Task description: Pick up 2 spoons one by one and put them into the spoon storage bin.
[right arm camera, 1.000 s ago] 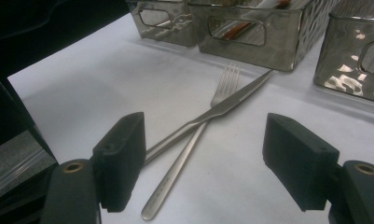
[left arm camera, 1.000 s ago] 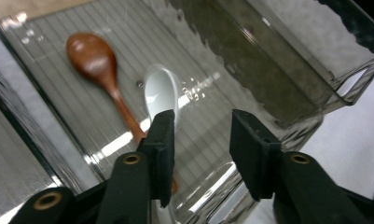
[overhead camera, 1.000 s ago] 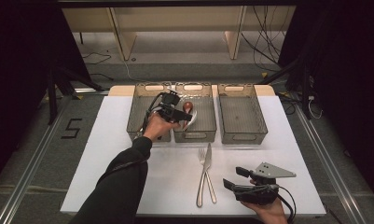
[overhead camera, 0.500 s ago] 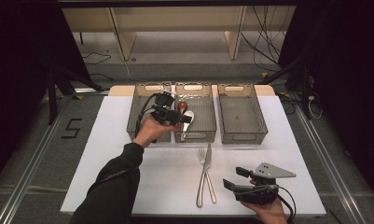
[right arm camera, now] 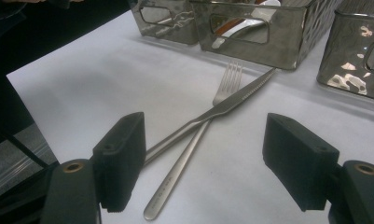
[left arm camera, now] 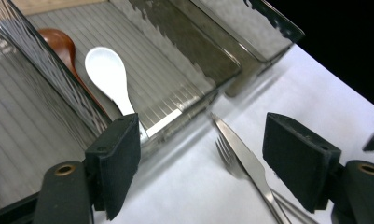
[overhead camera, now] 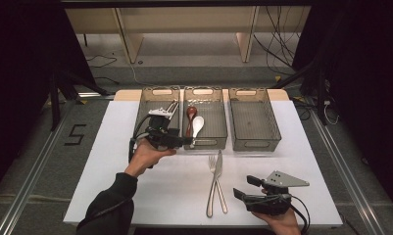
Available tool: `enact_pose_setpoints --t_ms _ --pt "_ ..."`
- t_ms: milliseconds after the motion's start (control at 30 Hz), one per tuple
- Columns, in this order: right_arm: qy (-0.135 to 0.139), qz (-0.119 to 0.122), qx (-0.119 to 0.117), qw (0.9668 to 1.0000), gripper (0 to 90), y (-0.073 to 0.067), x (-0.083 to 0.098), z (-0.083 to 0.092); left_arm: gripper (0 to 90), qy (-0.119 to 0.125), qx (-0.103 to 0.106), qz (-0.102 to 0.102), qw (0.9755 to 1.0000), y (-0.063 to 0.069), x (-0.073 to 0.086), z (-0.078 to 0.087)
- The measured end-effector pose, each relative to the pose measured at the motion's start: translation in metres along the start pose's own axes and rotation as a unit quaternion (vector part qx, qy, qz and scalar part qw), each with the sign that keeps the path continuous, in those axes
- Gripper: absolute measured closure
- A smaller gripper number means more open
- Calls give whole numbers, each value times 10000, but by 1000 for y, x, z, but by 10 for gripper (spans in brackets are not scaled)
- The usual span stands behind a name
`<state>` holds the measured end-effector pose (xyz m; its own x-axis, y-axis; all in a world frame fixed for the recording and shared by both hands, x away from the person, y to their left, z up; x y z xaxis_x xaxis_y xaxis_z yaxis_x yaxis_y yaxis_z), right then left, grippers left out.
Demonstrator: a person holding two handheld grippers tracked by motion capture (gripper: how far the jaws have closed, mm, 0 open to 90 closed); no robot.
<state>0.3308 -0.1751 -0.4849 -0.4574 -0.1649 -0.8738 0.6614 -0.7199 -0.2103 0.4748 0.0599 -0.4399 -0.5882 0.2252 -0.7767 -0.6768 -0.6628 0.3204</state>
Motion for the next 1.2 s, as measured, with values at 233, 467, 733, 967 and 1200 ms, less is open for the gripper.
enact_pose_setpoints --t_ms 233,467,733,967,1200 --pt "-23 41 -4 10000 310 -3 1 -2 259 199 62 -72 9998 4 9 13" --pt "-75 72 -45 9999 312 -8 2 -5 247 317 83 -225 9992 9 22 25" --pt "-157 139 -106 9997 314 -15 5 -10 238 383 108 -250 9989 10 43 32" --pt "-251 196 -186 9993 318 -22 8 -17 238 471 133 -270 9984 10 57 40" --pt "-350 206 -195 9990 335 -27 11 -24 237 521 68 -264 9983 7 71 45"
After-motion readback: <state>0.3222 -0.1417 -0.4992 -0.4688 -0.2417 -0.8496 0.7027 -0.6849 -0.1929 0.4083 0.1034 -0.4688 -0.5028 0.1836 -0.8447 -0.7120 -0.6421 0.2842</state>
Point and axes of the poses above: each handheld gripper's, and its own axes: z roughly backward along the jaws, x roughly out of its underside, y roughly to its right, the point moved 8 cm from there along -z, roughly forward along the jaws, and after that the axes turned 3 degrees about y, right-handed, at the moved point
